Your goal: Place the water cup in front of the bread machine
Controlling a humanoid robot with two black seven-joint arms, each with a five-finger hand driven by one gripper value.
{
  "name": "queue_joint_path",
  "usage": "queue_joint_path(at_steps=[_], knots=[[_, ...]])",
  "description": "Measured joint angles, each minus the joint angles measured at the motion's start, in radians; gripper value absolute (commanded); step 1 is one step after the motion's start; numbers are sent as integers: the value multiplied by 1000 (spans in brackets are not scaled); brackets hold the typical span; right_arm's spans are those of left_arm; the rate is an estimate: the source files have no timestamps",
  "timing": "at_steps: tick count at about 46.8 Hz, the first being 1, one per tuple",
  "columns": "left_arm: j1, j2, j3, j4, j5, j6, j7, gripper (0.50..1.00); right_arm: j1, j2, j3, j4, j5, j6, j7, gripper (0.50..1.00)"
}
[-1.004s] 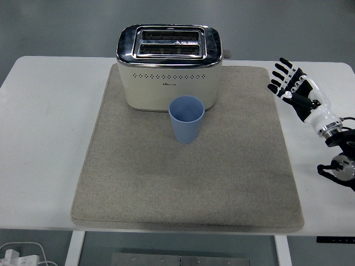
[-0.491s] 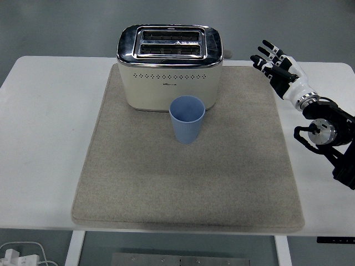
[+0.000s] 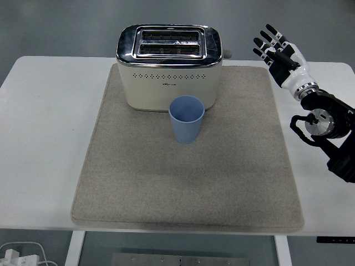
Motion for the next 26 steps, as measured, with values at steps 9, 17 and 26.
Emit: queue_joint_path(at_steps=[9, 17, 26], knots=[[0, 0, 0, -1, -1, 0, 0, 1000, -3, 43, 1, 0, -4, 1, 1, 928], [0, 0, 0, -1, -1, -1, -1, 1000, -3, 73, 1, -4, -8, -3, 3, 928], [-1, 0, 0, 0, -1, -1, 0, 1000, -4, 82, 1, -6, -7, -2, 66, 928]])
